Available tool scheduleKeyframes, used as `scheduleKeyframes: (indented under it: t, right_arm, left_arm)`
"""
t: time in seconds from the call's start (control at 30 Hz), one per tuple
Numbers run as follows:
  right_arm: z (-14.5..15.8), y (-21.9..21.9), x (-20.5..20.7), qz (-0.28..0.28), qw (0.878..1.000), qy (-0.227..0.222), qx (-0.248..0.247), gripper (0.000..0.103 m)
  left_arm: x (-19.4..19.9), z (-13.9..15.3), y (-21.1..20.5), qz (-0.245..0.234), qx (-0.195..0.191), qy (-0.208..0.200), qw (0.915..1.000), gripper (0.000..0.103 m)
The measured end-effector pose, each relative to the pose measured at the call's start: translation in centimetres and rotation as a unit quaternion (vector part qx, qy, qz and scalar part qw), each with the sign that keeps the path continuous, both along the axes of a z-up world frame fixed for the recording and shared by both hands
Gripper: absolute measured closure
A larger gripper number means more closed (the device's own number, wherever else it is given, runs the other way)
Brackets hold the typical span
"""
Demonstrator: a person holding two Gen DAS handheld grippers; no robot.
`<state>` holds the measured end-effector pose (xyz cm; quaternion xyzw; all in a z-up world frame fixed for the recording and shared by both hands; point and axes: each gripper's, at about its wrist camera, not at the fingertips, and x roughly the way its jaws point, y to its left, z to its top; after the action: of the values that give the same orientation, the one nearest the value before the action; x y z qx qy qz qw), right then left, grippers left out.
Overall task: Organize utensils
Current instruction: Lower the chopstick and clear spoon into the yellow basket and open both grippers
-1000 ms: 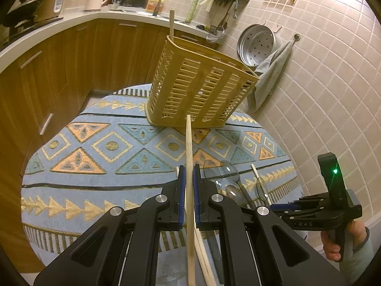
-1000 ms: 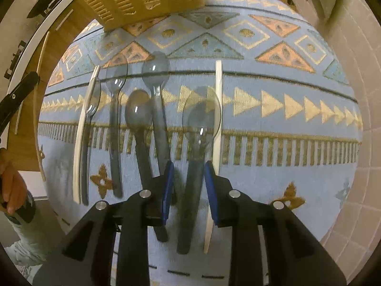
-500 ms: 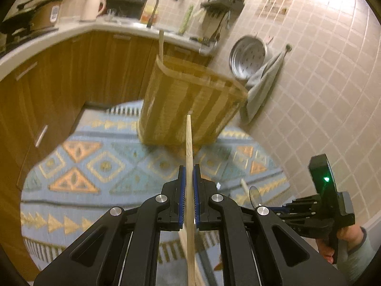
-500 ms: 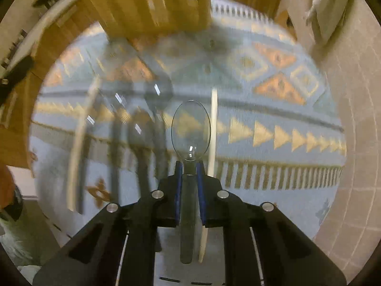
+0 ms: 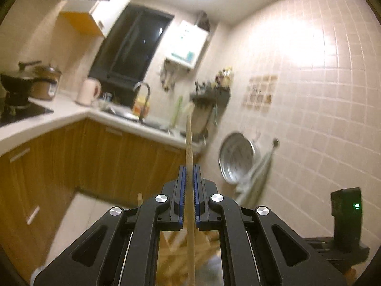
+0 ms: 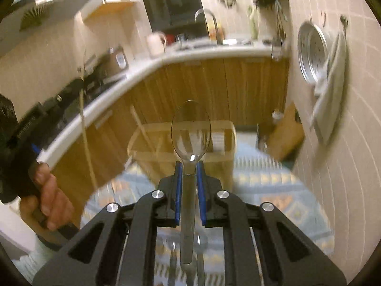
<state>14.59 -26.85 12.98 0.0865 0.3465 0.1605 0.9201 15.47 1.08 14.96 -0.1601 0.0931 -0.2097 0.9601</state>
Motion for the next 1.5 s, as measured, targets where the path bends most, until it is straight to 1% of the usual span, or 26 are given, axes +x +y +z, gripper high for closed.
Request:
scheduleKeyframes:
  t: [0.1, 0.17, 0.27, 0.37, 0.43, 0.5, 0.57, 0.73, 0.8, 1.0, 1.07, 1.13, 1.23, 1.33, 1.37, 1.4, 1.47, 1.5]
  right_arm:
    - [1.5, 0.0, 2.4, -0.01, 0.999, -0.031, -0.002, 0.093]
    - [2.2, -0.1, 4.2, -0.02, 0.998, -0.051, 0.004, 0.093]
    - [2.8, -0.4, 6.3, -0.035, 0.996, -0.073, 0.021, 0.093]
    - [2.5, -0.8, 7.7, -0.061, 0.992, -0.11, 0.022, 0.093]
    - [2.1, -0.5, 8.1, -0.055, 0.985, -0.162, 0.012, 0.093]
    - [1.5, -0.1, 8.5, -0.065, 0.981, -0.183, -0.01, 0.093]
    - [0.4, 0.1, 9.0, -0.068, 0.978, -0.196, -0.011, 0.093]
    - [-2.6, 0.0, 10.0, -0.079, 0.976, -0.201, -0.017, 0.093]
    - [-3.5, 0.2, 10.2, -0.077, 0.977, -0.196, -0.017, 0.093]
    - [-6.4, 0.2, 10.8, -0.079, 0.978, -0.19, -0.029, 0.093]
    - [-6.9, 0.1, 10.8, -0.076, 0.979, -0.186, -0.025, 0.093]
    - [-7.2, 0.1, 10.7, -0.073, 0.98, -0.185, -0.028, 0.093]
    - [-7.6, 0.0, 10.2, -0.065, 0.98, -0.184, -0.027, 0.092]
    - [-7.6, -0.2, 9.8, -0.055, 0.983, -0.172, -0.025, 0.092]
    - [-7.7, -0.4, 9.5, -0.053, 0.984, -0.167, -0.02, 0.092]
    - [-7.7, -0.6, 9.3, -0.051, 0.985, -0.163, -0.018, 0.091]
    - [-7.7, -1.1, 8.7, -0.049, 0.987, -0.155, -0.015, 0.084]
    - [-7.7, -1.4, 8.5, -0.049, 0.987, -0.152, -0.012, 0.075]
  left_arm:
    - [1.9, 0.5, -1.1, 0.02, 0.003, -0.014, 0.9997, 0.099]
    - [3.6, 0.3, -1.7, 0.027, -0.002, -0.01, 0.9996, 0.1]
    - [5.5, -0.4, -2.6, 0.051, 0.014, -0.016, 0.9985, 0.099]
    - [7.0, -1.4, -2.5, 0.055, 0.015, -0.006, 0.9983, 0.1]
    - [7.9, -2.1, -2.2, 0.063, 0.009, 0.001, 0.998, 0.1]
    - [8.6, -2.8, -1.7, 0.073, 0.007, 0.004, 0.9973, 0.1]
    - [9.0, -3.5, -1.3, 0.08, 0.004, 0.008, 0.9968, 0.1]
    - [9.2, -5.4, -1.9, 0.092, 0.026, 0.012, 0.9953, 0.099]
    - [9.1, -6.0, -2.5, 0.104, 0.041, 0.005, 0.9937, 0.099]
    - [8.0, -7.4, -3.3, 0.136, 0.07, -0.017, 0.9881, 0.099]
    - [7.8, -7.9, -3.2, 0.141, 0.07, -0.018, 0.9874, 0.099]
    - [7.9, -8.3, -3.1, 0.134, 0.068, -0.01, 0.9887, 0.099]
    - [7.2, -8.3, -2.7, 0.135, 0.064, -0.012, 0.9887, 0.098]
    - [6.6, -8.2, -2.2, 0.122, 0.059, -0.005, 0.9907, 0.098]
    - [6.3, -8.0, -1.9, 0.117, 0.058, -0.003, 0.9915, 0.095]
    - [5.9, -7.9, -1.7, 0.113, 0.056, -0.003, 0.992, 0.087]
    - [5.0, -7.5, -1.1, 0.112, 0.051, -0.007, 0.9924, 0.073]
    - [4.6, -7.3, -1.0, 0.111, 0.051, -0.009, 0.9924, 0.073]
